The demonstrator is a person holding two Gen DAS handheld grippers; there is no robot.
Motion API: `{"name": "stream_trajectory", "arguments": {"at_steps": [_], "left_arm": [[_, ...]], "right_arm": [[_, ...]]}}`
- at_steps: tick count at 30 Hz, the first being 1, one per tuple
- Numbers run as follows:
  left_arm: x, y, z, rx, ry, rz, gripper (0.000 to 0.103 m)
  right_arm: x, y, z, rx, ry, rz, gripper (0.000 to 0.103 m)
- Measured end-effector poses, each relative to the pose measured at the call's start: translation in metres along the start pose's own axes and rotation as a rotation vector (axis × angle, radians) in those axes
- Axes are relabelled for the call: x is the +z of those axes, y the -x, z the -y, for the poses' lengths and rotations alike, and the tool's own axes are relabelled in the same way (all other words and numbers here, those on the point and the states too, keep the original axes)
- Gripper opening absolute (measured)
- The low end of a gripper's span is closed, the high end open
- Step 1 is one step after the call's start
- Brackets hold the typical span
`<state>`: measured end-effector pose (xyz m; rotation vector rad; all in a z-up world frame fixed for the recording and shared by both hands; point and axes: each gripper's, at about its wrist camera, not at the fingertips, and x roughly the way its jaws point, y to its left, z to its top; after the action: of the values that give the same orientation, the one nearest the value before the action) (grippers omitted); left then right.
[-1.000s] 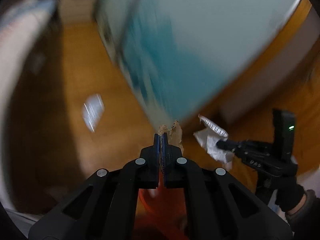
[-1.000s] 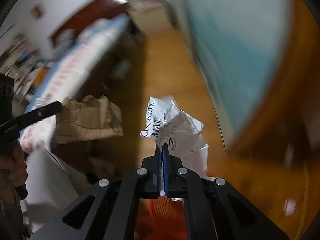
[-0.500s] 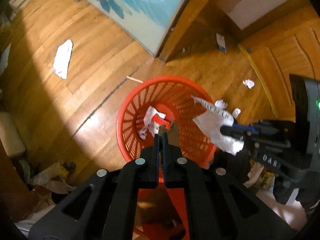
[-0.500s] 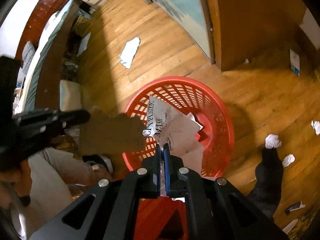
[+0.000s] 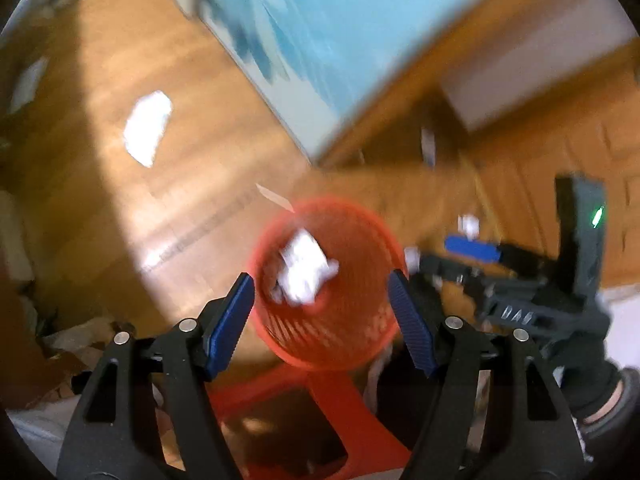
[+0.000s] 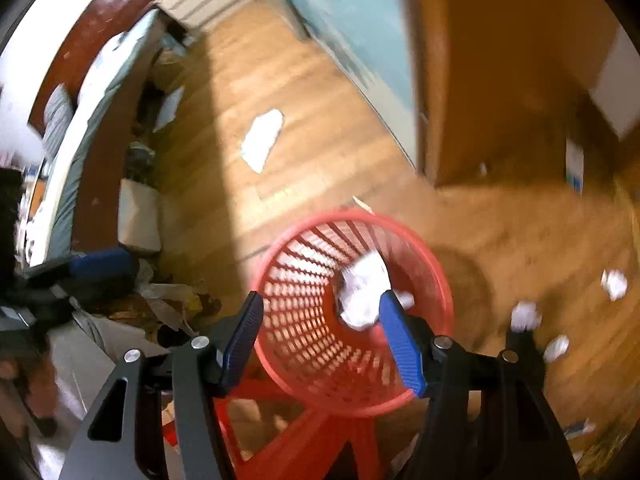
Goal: Collect trash
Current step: 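Return both tools toward the remaining trash on the bed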
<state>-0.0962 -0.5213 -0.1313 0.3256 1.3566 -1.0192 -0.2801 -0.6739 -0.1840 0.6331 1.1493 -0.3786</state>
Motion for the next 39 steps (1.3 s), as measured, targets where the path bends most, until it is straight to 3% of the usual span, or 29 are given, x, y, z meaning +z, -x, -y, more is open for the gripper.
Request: {"name": "stream_trajectory", "arguments": {"at_steps": [3, 7, 14, 18, 22, 26, 31, 36, 39], "left_arm": [[-0.006, 0.072, -0.031, 0.067, 0.054, 0.189, 0.069], [-0.05, 0.183, -0.092, 0.243, 0.163, 0.42, 0.069], [-0.181, 0.299, -0.194, 0.557, 0.425, 0.61, 0.072], [-0.239, 0.322, -0.239, 0.626, 0.579, 0.69, 0.072], [-0.266, 0.317, -0.261, 0.633, 0.69, 0.723, 0.072], [-0.276, 0.314, -0.275, 0.626, 0.702, 0.737, 0.072], [-0.287, 0.317, -0.277, 0.612, 0.702, 0.771, 0.072], [-0.292, 0.318, -0.279, 0.632, 0.706, 0.794, 0.072], [-0.292, 0.316, -0.283, 0.629, 0.709, 0.786, 0.072]], "right_arm": [[0.02, 0.02, -0.054, 0.018, 0.112, 0.07, 0.061], [0.046, 0.036, -0.143, 0.093, 0.257, 0.145, 0.062], [0.058, 0.053, -0.325, 0.296, 0.51, 0.246, 0.061], [0.036, 0.049, -0.41, 0.391, 0.615, 0.258, 0.061], [0.0, 0.036, -0.471, 0.428, 0.735, 0.222, 0.061], [-0.018, 0.029, -0.505, 0.437, 0.805, 0.193, 0.061], [-0.023, 0.017, -0.538, 0.438, 0.871, 0.203, 0.069], [-0.003, -0.013, -0.617, 0.409, 0.989, 0.274, 0.087], [0.014, -0.042, -0.666, 0.406, 1.0, 0.259, 0.089]]}}
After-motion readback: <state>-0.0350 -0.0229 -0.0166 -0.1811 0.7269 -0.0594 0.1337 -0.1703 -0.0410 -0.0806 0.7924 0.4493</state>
